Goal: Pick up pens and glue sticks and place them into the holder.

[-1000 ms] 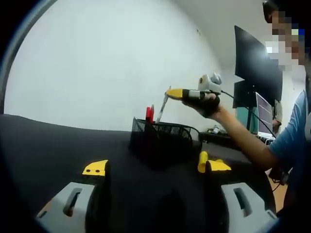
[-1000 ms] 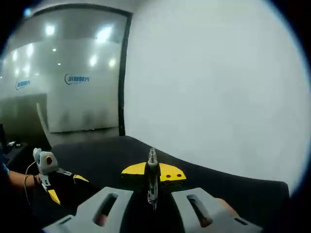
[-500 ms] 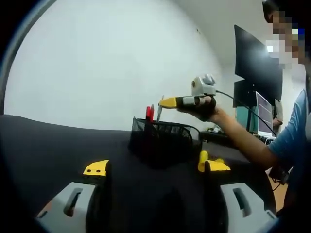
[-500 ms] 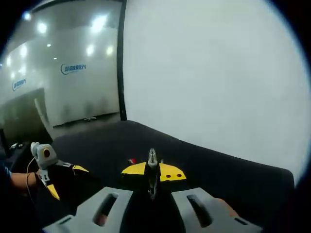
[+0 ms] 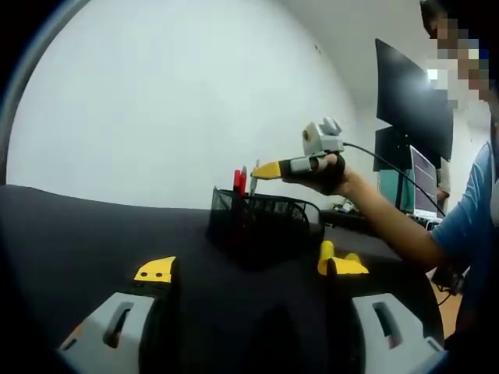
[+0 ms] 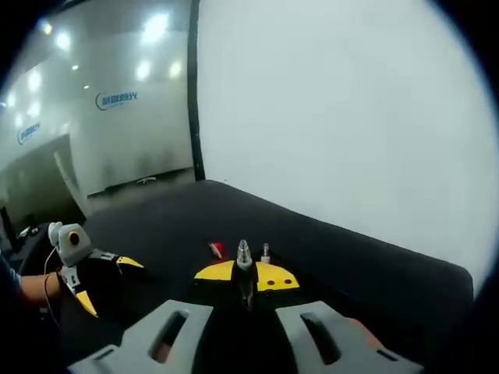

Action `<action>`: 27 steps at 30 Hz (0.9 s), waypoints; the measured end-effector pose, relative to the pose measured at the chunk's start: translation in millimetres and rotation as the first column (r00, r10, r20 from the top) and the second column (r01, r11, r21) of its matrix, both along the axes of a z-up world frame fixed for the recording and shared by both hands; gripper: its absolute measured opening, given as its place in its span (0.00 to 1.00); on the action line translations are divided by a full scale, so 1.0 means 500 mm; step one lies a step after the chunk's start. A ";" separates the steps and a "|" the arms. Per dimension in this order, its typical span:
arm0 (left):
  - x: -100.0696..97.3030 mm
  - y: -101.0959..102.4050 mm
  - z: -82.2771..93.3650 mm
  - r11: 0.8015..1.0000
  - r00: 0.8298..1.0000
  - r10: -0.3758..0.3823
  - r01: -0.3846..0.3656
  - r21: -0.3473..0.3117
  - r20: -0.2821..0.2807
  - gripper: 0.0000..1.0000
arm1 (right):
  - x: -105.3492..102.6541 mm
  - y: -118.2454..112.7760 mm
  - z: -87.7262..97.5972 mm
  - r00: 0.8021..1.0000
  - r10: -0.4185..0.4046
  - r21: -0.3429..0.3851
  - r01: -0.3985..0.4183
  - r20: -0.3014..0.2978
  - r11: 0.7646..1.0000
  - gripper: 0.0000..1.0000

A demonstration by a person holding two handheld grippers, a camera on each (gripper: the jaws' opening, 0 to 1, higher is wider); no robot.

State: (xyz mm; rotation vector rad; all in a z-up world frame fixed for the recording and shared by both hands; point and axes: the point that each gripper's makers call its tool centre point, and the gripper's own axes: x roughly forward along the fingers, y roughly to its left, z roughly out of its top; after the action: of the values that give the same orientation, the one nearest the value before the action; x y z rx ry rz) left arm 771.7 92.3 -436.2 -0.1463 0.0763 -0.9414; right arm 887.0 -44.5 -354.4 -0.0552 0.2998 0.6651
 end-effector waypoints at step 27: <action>-0.002 -0.002 0.004 1.000 1.000 -0.012 0.012 -0.016 -0.005 0.74 | -0.094 -0.021 0.133 0.980 -0.003 -0.021 0.007 0.200 1.000 0.12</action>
State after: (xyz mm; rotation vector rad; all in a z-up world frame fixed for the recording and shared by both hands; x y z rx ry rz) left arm 770.6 91.3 -434.2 -0.1631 0.0744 -0.9541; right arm 839.8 -55.3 -288.1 -0.1416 0.1130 0.6459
